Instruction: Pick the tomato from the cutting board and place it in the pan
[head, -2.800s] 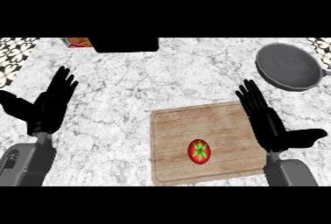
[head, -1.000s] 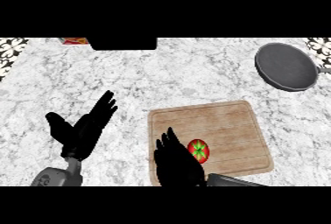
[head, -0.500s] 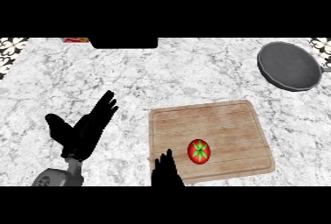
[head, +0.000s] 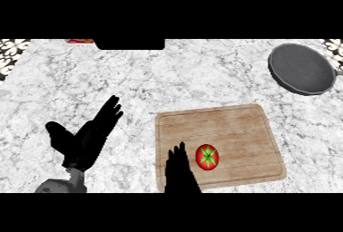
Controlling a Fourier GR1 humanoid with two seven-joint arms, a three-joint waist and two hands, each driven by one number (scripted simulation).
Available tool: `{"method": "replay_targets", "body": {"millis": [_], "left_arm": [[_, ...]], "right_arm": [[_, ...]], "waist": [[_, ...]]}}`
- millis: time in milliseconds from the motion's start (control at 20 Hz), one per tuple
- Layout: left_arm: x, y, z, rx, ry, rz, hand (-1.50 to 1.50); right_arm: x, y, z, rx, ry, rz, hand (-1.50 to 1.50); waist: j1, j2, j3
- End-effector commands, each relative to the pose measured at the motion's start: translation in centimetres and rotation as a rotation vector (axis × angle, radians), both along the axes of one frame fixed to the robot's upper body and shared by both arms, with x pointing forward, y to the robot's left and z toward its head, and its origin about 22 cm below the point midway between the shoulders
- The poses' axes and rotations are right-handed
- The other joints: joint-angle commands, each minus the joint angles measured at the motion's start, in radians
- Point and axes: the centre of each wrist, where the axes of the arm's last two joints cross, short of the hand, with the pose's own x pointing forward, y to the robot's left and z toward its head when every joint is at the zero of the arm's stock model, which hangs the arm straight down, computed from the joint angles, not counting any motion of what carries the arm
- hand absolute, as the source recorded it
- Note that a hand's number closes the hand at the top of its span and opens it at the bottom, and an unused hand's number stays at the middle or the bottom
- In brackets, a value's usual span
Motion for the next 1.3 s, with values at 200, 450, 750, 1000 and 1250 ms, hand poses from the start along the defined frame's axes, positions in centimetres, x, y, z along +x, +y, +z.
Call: {"method": "replay_targets", "body": {"millis": [200,450,750,1000,1250], "left_arm": [[0.0,1.3,-1.6,-0.005,0.002,0.009,0.0],[1.9,-0.8,0.9,-0.014,-0.008,0.001,0.0],[0.6,0.1,0.4,0.002,-0.003,0.009,0.0],[0.4,-0.4,0.8,0.002,-0.009,-0.022,0.0],[-0.3,1.5,-0.7,-0.003,-0.002,0.07,0.0]], "right_arm": [[1.2,-1.6,-0.2,0.005,-0.016,0.003,-1.5],[3.9,-1.4,-0.3,-0.022,-0.046,-0.009,-1.5],[5.6,-3.2,-2.3,-0.005,-0.029,0.11,1.5],[4.9,-1.8,-3.5,-0.017,-0.085,0.22,1.5],[5.5,-11.2,-1.4,0.39,0.136,0.042,1.5]], "waist": [[-0.001,0.001,0.0],[-0.001,0.001,0.0],[0.004,0.002,0.0],[0.004,0.001,0.0],[-0.066,0.004,0.005]]}}
